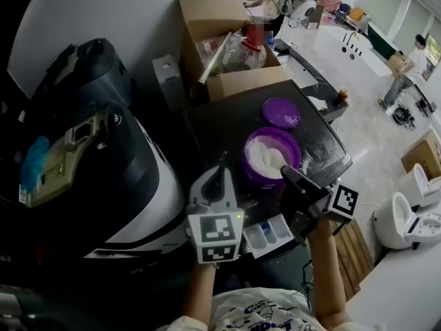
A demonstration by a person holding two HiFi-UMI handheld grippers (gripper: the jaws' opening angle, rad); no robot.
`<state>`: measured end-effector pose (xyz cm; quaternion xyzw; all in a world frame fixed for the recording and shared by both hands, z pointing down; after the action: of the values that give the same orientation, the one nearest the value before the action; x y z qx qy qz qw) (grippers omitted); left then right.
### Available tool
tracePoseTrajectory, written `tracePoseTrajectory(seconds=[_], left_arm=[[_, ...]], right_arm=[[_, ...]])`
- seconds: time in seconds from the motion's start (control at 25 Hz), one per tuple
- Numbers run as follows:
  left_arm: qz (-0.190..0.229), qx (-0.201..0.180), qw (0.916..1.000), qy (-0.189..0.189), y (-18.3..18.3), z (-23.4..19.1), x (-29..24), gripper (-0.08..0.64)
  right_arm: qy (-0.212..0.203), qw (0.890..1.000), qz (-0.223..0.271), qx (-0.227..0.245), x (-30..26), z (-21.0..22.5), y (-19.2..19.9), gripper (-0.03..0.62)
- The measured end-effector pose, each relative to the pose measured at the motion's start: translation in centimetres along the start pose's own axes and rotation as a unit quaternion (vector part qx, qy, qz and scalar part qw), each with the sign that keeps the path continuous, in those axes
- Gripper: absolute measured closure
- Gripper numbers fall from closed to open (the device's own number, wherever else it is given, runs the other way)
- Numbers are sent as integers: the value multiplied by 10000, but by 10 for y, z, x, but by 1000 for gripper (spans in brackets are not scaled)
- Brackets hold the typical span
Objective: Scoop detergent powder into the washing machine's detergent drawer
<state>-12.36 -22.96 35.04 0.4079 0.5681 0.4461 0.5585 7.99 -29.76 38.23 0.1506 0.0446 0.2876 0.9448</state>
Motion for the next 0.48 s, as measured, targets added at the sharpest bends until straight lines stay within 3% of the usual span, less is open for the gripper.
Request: tracePoseTrajectory(seconds=[0.48], left_arm=[[-127, -5, 9989, 455, 20, 9, 8, 558]], right_arm=[[127, 9991, 410, 60, 34, -4, 15, 572]])
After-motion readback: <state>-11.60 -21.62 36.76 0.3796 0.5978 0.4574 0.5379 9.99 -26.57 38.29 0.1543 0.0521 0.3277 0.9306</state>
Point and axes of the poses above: the fingertips, and each gripper's own axes: x backward along the fingers, z to its right, y out of its underside, the point moved 7 cm from there along x, backward along the fingers, and after that the axes turned 4 degrees about x, right-handed, at the moved point
